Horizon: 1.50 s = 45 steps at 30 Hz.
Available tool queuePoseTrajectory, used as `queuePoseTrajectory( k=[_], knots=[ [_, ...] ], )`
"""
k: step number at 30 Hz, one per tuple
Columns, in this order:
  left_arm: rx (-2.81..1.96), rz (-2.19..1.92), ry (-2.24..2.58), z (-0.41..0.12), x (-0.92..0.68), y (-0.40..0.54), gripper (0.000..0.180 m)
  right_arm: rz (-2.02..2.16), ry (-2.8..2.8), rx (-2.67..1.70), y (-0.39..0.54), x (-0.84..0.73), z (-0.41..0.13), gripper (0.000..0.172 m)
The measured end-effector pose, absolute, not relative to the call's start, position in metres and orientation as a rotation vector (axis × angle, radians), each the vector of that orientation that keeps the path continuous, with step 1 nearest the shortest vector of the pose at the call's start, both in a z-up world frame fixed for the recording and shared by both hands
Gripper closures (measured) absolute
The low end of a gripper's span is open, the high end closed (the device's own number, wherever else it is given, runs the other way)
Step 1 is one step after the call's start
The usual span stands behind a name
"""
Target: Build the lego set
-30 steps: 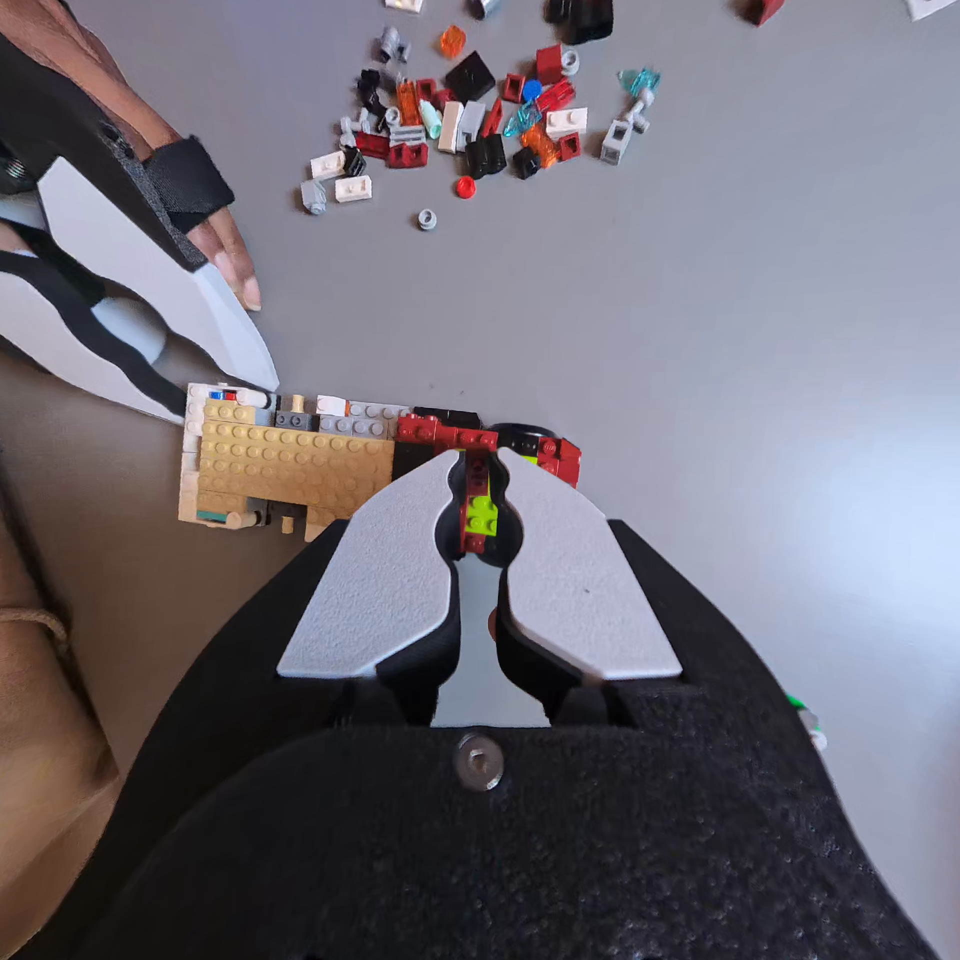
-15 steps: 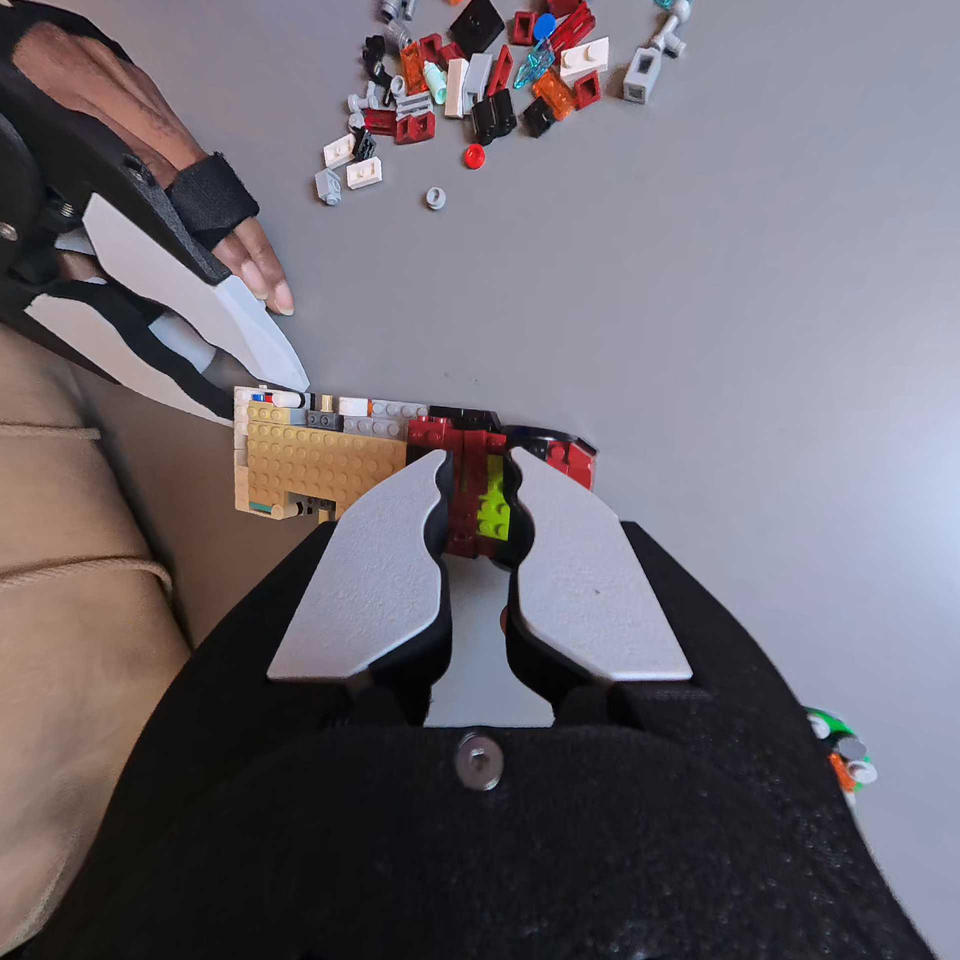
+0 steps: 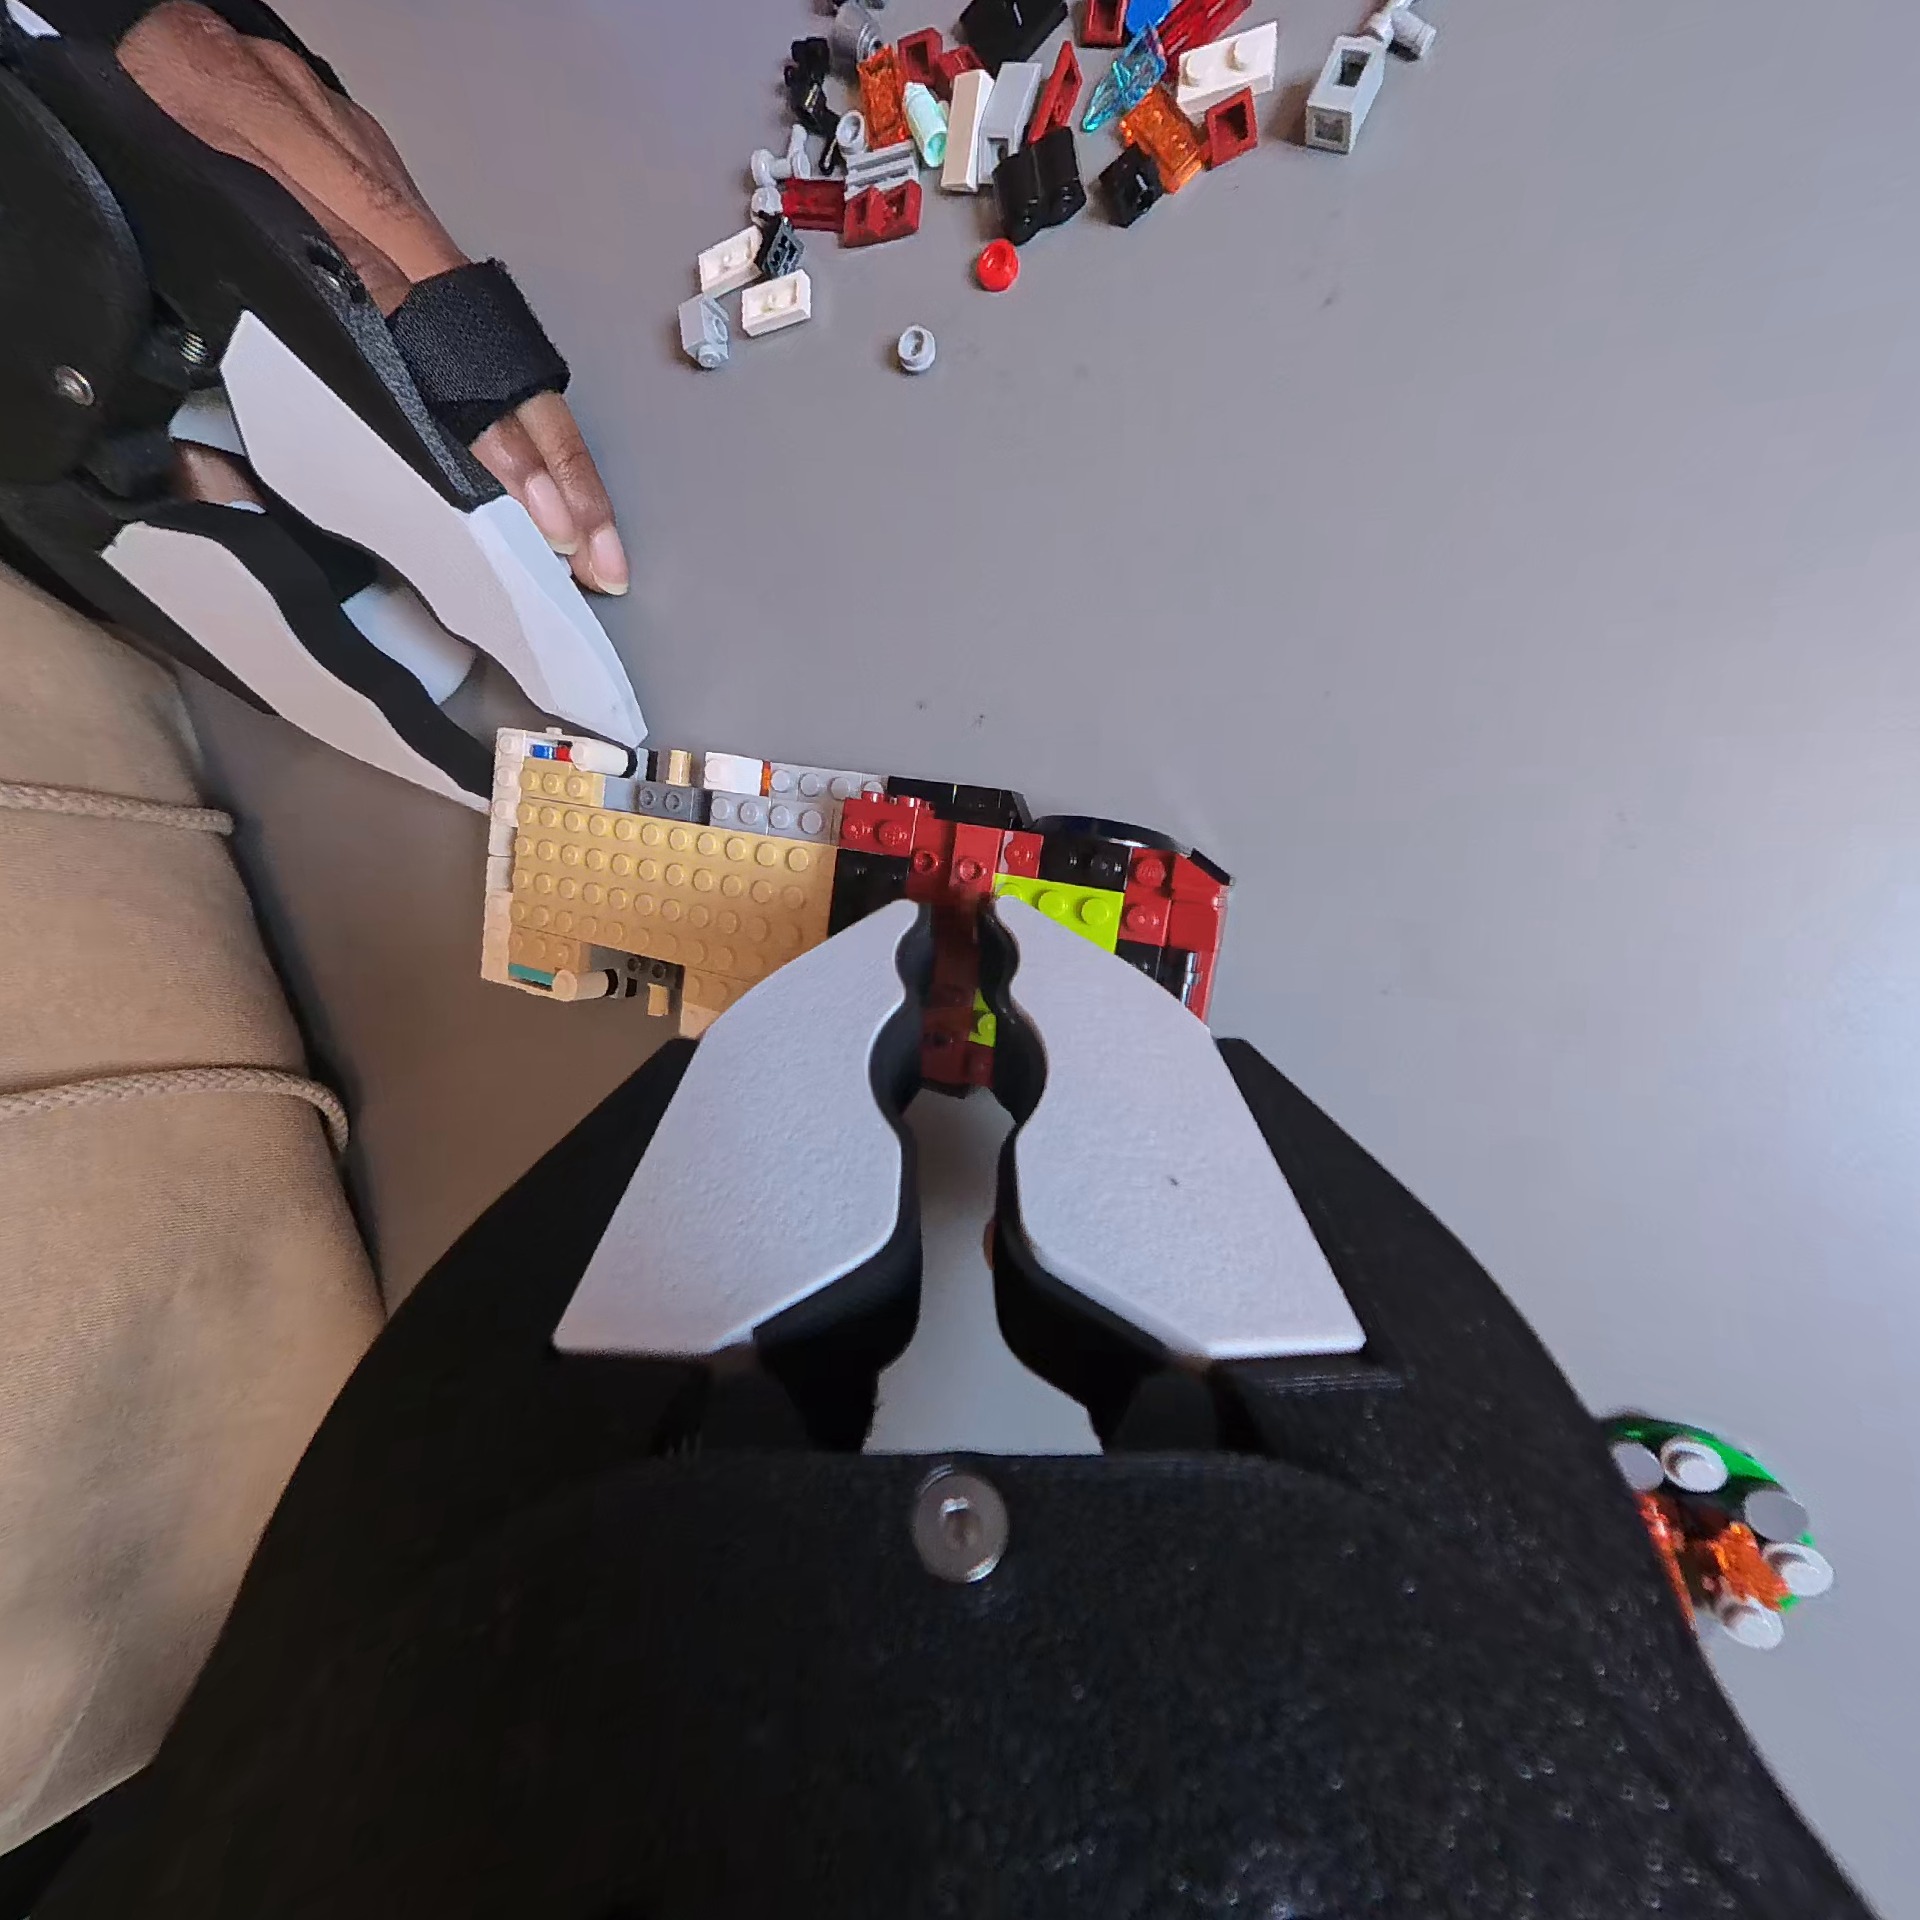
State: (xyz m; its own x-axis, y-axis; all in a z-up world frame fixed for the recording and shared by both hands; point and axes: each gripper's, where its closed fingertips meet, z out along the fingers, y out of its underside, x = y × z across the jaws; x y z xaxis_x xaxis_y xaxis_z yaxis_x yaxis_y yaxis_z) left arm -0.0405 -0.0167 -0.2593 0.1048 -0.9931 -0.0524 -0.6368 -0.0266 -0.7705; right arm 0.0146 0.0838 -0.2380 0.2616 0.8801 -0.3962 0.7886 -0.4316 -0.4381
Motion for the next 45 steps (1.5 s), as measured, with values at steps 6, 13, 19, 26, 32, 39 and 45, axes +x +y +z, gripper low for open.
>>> queuePoseTrajectory(
  k=[6, 13, 19, 26, 32, 39, 45],
  knots=[
    [-1.736, -0.695, 1.604, -0.259, -0.041, -0.017, 0.141, 0.832, -1.624, -2.347, 0.086, 0.017, -0.233, 0.163],
    [-1.734, -0.696, 1.603, -0.259, -0.041, -0.017, 0.141, 0.785, -1.636, -2.296, 0.091, 0.008, -0.238, 0.171],
    [-1.733, -0.698, 1.603, -0.259, -0.041, -0.017, 0.141, 0.702, -1.675, -2.26, 0.089, 0.011, -0.239, 0.172],
    [-1.732, -0.694, 1.604, -0.259, -0.041, -0.017, 0.141, 0.516, -1.768, -2.184, 0.089, 0.011, -0.239, 0.172],
    [-1.732, -0.691, 1.606, -0.259, -0.04, -0.017, 0.141, 0.477, -1.748, -2.226, 0.088, 0.011, -0.24, 0.172],
    [-1.732, -0.696, 1.606, -0.259, -0.04, -0.017, 0.141, 0.437, -1.775, -2.236, 0.088, 0.012, -0.241, 0.172],
    [-1.731, -0.694, 1.61, -0.259, -0.04, -0.017, 0.141, 0.384, -1.811, -2.261, 0.087, 0.013, -0.241, 0.171]
  ],
)
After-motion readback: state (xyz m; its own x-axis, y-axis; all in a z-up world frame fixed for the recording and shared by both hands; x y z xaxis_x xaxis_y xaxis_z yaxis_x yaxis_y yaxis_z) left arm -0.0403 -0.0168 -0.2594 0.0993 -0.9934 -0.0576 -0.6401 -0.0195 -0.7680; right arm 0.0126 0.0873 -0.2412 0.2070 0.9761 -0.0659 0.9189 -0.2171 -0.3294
